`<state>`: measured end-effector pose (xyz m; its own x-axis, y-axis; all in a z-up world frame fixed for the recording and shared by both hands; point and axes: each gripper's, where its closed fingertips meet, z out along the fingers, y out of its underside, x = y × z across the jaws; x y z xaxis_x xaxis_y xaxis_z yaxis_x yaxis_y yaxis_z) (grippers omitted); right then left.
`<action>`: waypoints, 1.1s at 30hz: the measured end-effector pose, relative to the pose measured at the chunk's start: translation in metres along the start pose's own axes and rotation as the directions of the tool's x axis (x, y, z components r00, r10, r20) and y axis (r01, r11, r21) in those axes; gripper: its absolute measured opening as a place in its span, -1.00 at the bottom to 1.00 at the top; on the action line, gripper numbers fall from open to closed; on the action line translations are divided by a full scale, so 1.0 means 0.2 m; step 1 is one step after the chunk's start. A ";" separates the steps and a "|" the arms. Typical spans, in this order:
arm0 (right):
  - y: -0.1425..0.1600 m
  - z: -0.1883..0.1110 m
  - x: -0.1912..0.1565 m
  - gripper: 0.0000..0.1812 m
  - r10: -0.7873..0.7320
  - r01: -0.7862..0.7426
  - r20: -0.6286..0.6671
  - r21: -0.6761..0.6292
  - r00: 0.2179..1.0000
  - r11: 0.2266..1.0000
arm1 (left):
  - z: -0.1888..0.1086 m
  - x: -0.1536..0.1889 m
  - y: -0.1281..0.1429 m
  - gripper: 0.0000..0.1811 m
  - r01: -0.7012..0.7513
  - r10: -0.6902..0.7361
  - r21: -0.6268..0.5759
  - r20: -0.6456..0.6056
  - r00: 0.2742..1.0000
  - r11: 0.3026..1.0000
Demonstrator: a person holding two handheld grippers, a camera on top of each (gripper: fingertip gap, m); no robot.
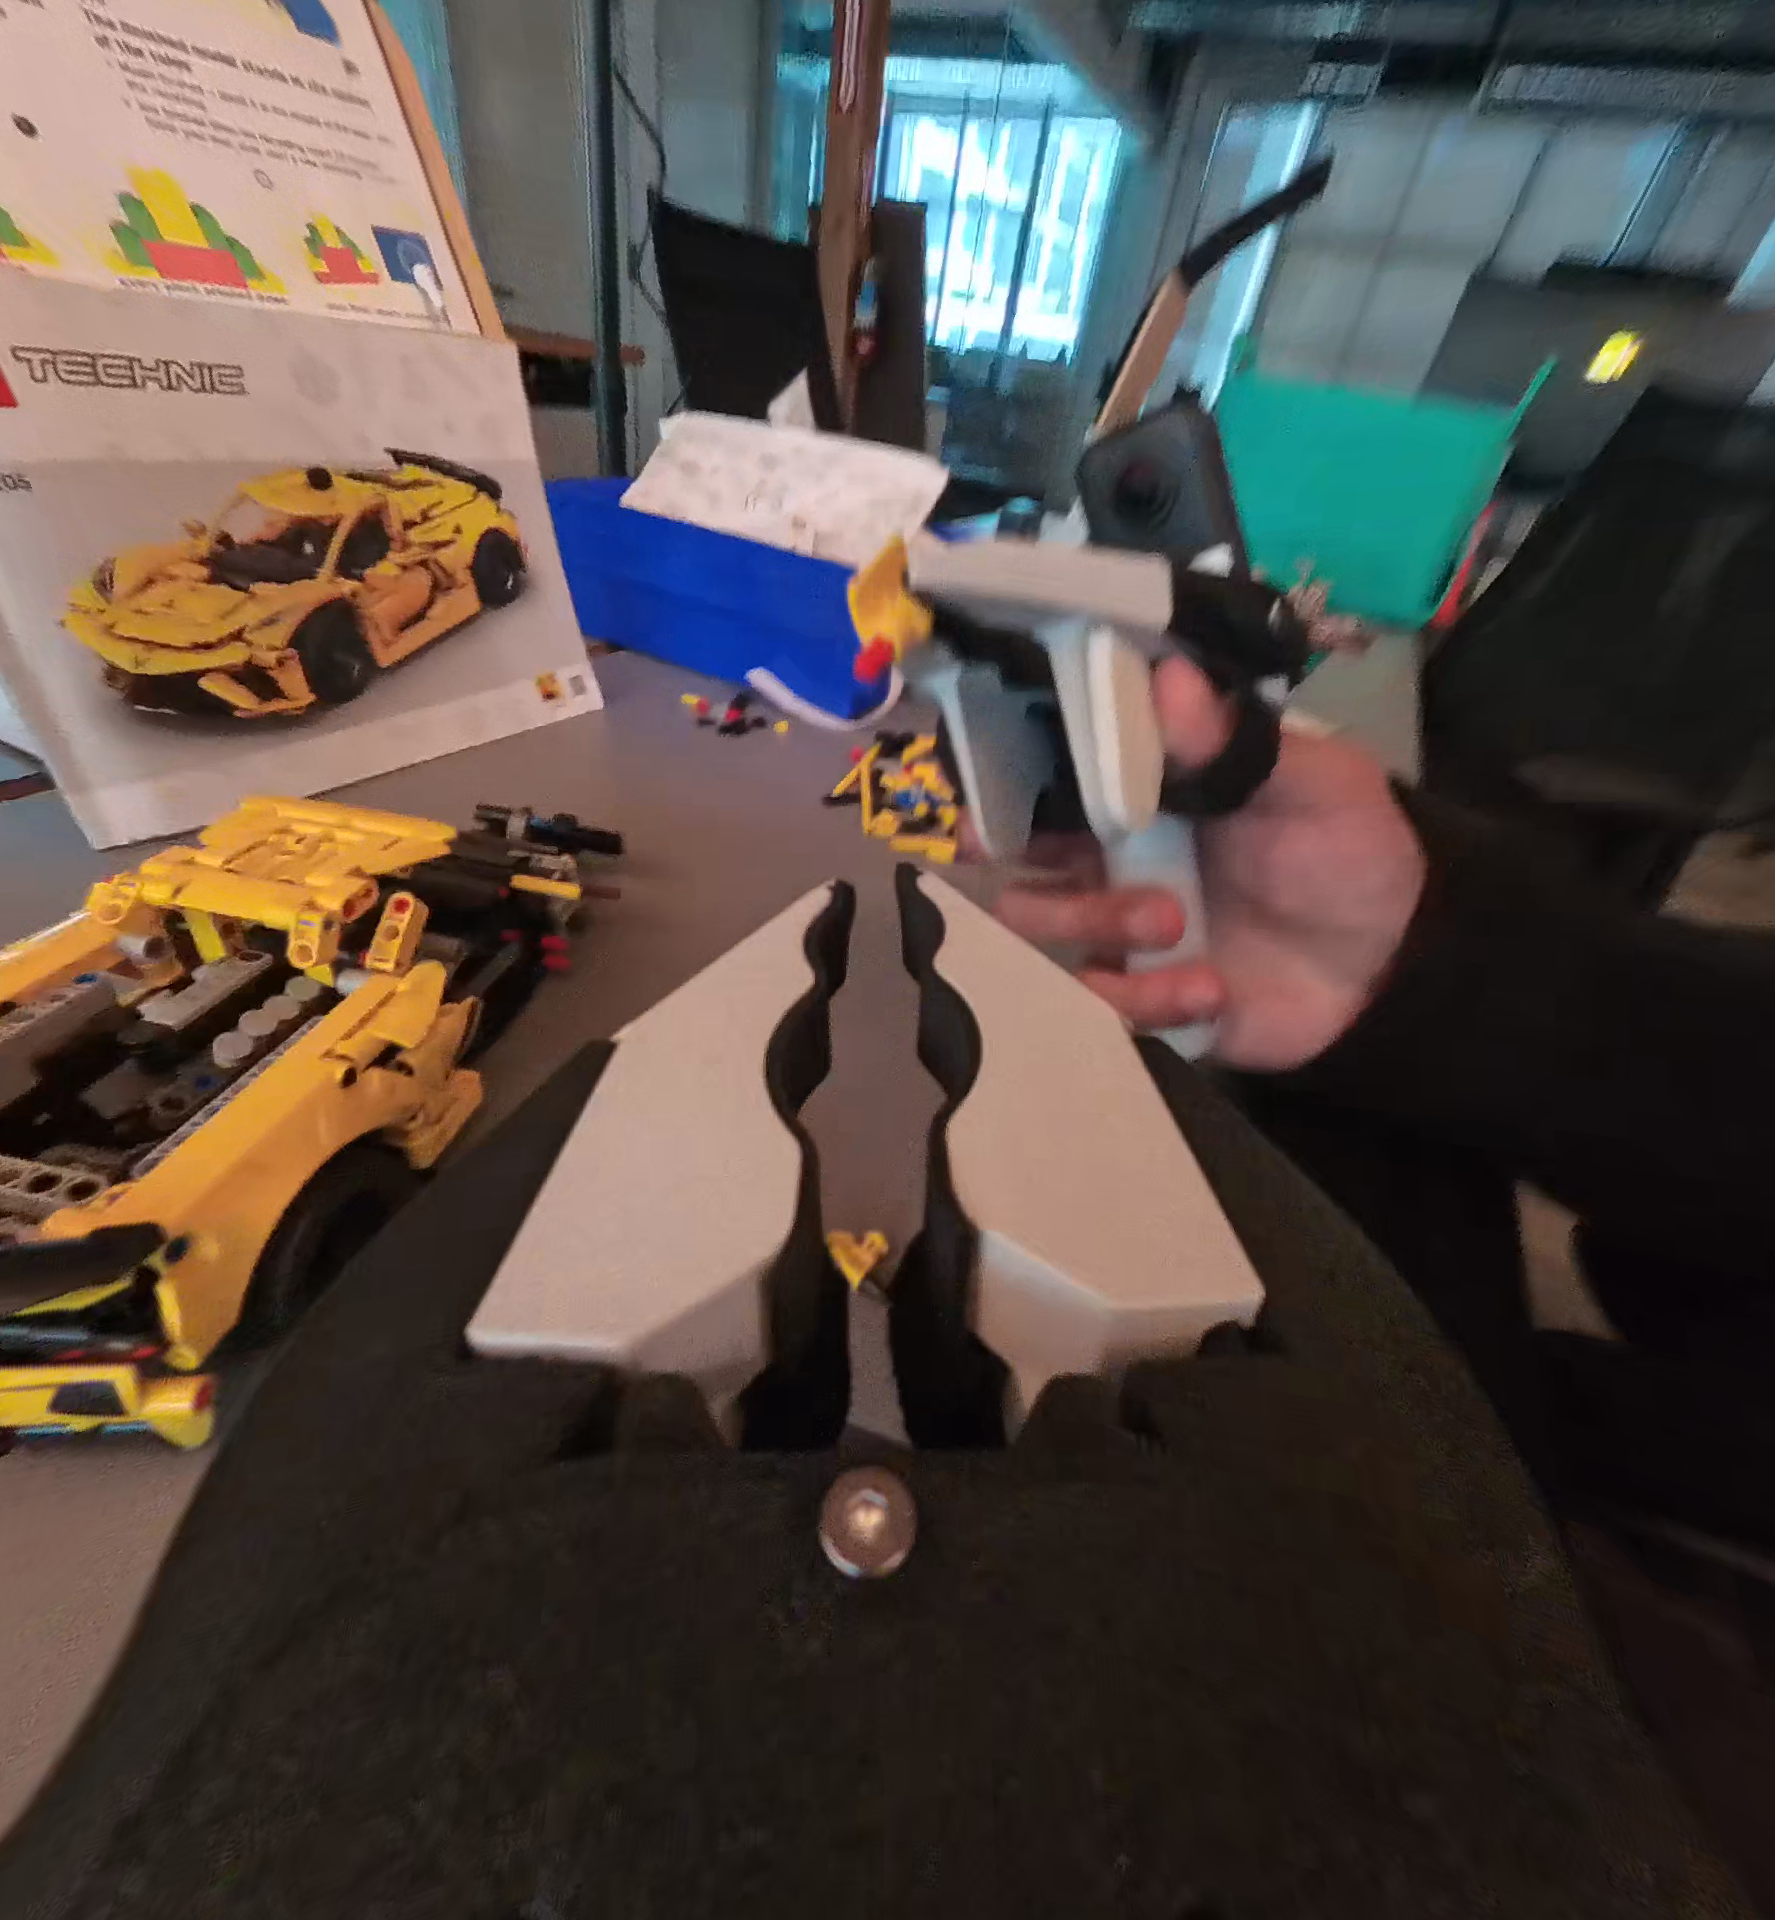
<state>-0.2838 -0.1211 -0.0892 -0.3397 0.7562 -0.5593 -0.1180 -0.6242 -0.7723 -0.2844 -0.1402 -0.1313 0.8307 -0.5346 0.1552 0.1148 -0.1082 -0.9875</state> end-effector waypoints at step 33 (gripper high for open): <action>0.21 0.12 -0.06 -0.94 0.061 -0.051 0.092 -0.111 0.994 0.992 | -0.08 0.03 -0.07 -0.82 0.180 -0.167 0.065 -0.173 0.971 0.982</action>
<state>-0.3079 -0.1610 -0.1082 -0.4309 0.6951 -0.5755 0.0040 -0.6363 -0.7714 -0.2888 -0.1554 -0.1154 0.6930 -0.6459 0.3204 0.2976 -0.1485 -0.9431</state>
